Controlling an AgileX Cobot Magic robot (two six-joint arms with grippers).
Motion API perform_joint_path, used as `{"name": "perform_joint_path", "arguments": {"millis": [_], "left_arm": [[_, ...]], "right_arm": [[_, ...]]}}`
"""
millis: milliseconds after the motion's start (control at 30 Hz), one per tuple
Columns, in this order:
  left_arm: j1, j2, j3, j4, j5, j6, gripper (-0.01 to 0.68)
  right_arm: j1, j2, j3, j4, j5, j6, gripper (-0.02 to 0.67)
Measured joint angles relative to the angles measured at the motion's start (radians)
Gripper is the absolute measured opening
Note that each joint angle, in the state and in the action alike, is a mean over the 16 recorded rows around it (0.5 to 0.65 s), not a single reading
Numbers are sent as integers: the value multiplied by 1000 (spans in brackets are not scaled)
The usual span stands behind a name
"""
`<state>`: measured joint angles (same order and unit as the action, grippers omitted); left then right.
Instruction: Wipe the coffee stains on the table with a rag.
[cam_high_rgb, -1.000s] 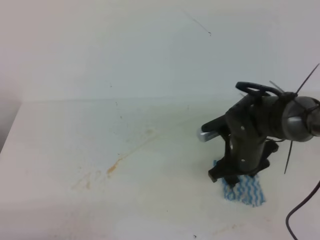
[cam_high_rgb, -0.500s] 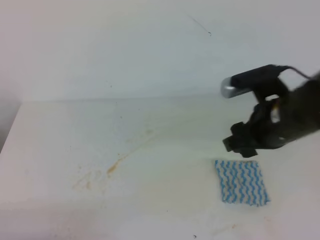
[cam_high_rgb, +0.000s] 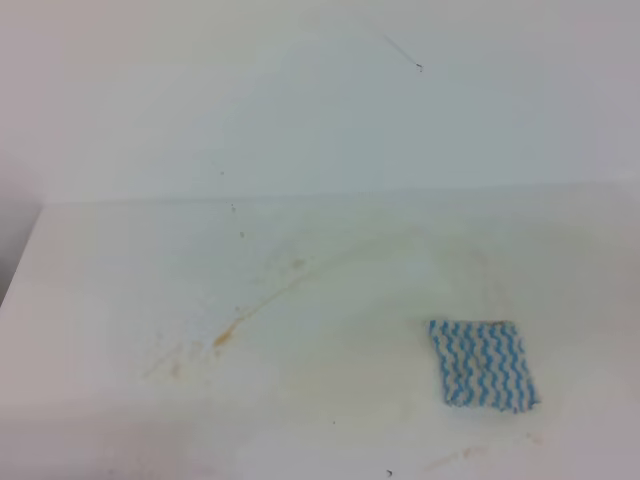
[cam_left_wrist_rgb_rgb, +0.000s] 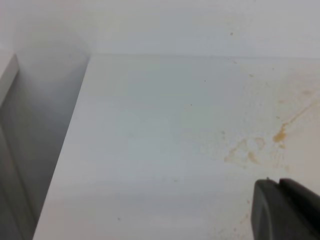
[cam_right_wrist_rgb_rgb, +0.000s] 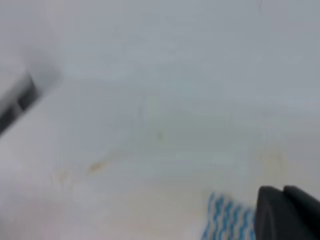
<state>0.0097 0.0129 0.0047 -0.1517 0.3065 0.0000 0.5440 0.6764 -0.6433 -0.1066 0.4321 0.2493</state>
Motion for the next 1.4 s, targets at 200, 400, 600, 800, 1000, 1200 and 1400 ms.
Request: {"name": "perform_joint_path", "arguments": {"millis": [200,400,600,800,1000,1200,1400], "left_arm": [[0,0,-5,0,-1,0,-4],[0,0,0,0,0,0,-4],[0,0,0,0,1,0,-4],[0,0,-5,0,1,0,-4],[0,0,-5,0,1,0,-4],[0,0,-5,0,2,0,-4],[0,0,-5,0,2,0,-4]], "right_arm": [[0,-287,57,-44,49,-3,9],[0,-419,64,-80,145,-18,-1],[0,-457,88,-89,240,-35,-2],[0,-460,164,-101,280,-39,-2],[-2,-460,308,-128,181,-9,-2],[-42,-482,483,-156,-43,34,-2],[-166,-556,613,-159,-221,63,-2]]}}
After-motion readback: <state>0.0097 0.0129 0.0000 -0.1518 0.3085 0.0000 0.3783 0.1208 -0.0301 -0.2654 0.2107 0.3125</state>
